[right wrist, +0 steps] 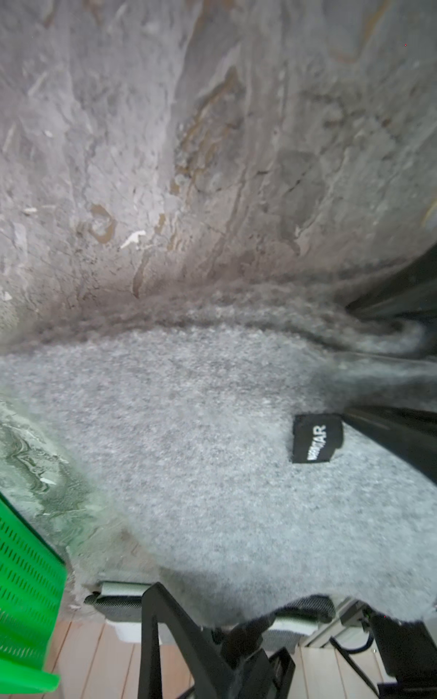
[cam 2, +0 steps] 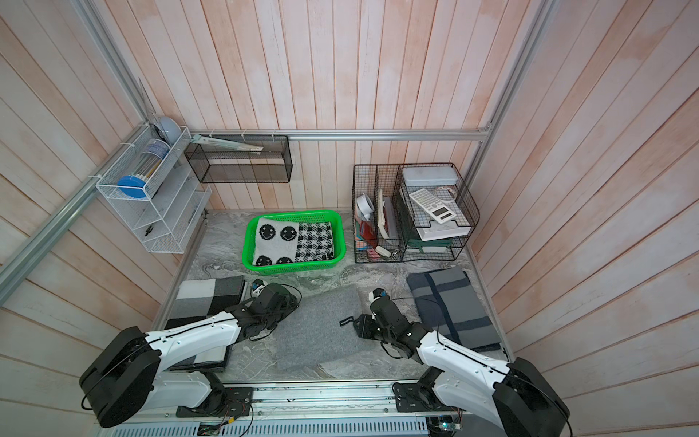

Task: Put the folded scarf in the basket
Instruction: Adjust the scarf at the center of the board.

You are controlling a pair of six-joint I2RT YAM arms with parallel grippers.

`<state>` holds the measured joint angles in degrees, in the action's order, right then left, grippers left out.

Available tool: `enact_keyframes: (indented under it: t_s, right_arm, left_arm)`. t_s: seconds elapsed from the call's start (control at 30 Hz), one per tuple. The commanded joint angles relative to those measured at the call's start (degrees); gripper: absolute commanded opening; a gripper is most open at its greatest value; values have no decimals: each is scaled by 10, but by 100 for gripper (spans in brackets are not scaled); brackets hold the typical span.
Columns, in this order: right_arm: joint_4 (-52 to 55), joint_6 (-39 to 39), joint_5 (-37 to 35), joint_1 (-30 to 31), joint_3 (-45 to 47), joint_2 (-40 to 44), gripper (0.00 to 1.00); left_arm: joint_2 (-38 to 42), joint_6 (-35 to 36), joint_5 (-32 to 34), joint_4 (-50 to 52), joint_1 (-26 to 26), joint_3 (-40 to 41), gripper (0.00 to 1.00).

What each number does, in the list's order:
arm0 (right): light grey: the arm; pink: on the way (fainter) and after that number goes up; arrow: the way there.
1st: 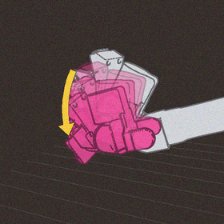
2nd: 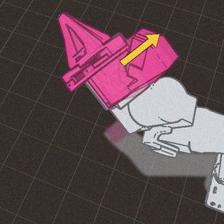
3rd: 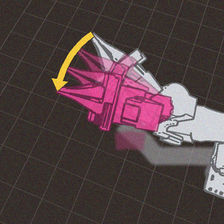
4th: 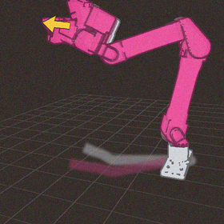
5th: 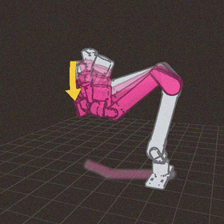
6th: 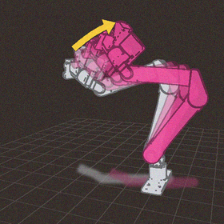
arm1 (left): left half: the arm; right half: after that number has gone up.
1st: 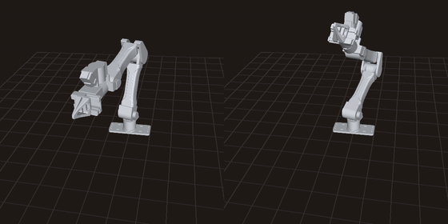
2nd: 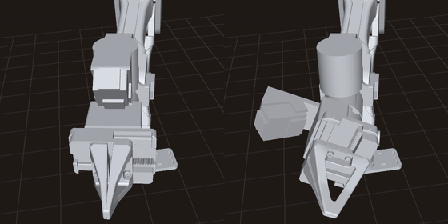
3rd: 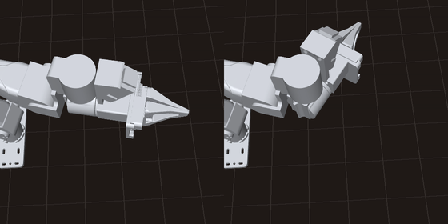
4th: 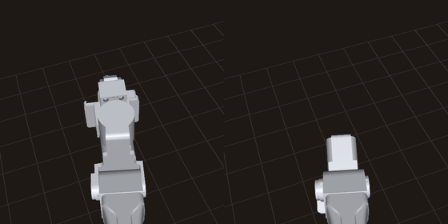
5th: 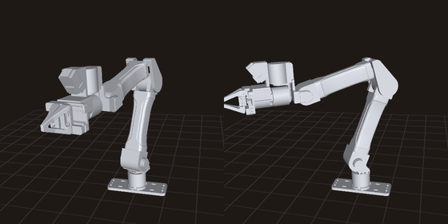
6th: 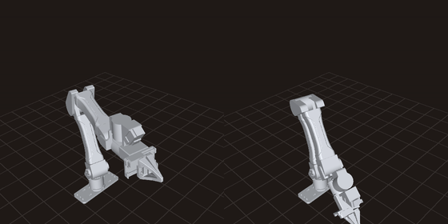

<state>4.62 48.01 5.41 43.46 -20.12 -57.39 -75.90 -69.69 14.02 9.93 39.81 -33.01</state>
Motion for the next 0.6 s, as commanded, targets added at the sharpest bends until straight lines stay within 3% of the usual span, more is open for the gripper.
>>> enact_keyframes:
  t_s: [0.0,0.1,0.23,0.43,0.57]
  right_arm:
    - [23,14,-30,4,-3,23,49]
    - [27,4,-54,4,-16,29,59]
    - [-5,-12,-91,-6,-14,48,68]
    - [-67,-47,20,-125,-21,40,72]
    - [-77,-70,30,-142,-48,-2,72]
  left_arm:
    - [23,27,27,-21,-5,-8,91]
    - [45,39,38,-7,-4,-3,100]
    - [93,51,75,34,-5,12,100]
    - [186,49,94,89,-5,42,100]
    - [223,35,67,119,-5,59,100]
